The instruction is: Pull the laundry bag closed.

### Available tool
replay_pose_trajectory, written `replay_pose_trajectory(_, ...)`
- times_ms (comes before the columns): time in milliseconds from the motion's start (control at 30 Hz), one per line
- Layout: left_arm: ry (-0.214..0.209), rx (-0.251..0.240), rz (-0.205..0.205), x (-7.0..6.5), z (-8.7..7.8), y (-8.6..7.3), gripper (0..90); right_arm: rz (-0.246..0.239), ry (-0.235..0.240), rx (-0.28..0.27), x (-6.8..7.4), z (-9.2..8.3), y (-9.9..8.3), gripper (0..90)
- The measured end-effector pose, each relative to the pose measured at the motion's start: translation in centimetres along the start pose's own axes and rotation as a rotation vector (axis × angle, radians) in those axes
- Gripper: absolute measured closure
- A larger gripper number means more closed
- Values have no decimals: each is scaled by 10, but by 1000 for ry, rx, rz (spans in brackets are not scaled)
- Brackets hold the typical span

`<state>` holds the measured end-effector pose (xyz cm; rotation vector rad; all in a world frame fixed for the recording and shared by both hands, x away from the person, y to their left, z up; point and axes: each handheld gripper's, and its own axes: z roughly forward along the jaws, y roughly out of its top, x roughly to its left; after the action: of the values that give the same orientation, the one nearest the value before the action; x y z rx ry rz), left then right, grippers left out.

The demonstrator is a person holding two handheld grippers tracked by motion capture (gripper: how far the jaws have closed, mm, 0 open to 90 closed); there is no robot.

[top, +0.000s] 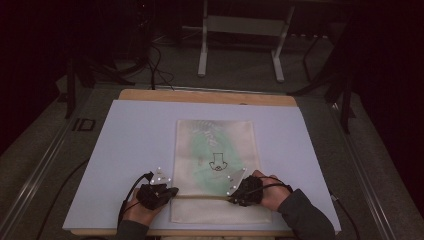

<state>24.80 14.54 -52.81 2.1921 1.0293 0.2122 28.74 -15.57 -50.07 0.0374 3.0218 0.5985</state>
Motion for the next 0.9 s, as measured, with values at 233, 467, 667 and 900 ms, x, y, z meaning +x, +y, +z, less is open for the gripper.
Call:
replay_pose_trajectory(233,1,2,1,0,0,0,893,8,3,-2,0,-2,-4,823)
replay_pose_trajectory(467,0,1,1,0,0,0,893,13,2,-2,0,-2,-6,823)
replay_pose_trajectory(667,1,2,1,0,0,0,893,14,0,0,0,-3,-8,823)
replay_pose_trajectory(900,1,2,1,0,0,0,893,22,2,-1,0,-5,-11,823)
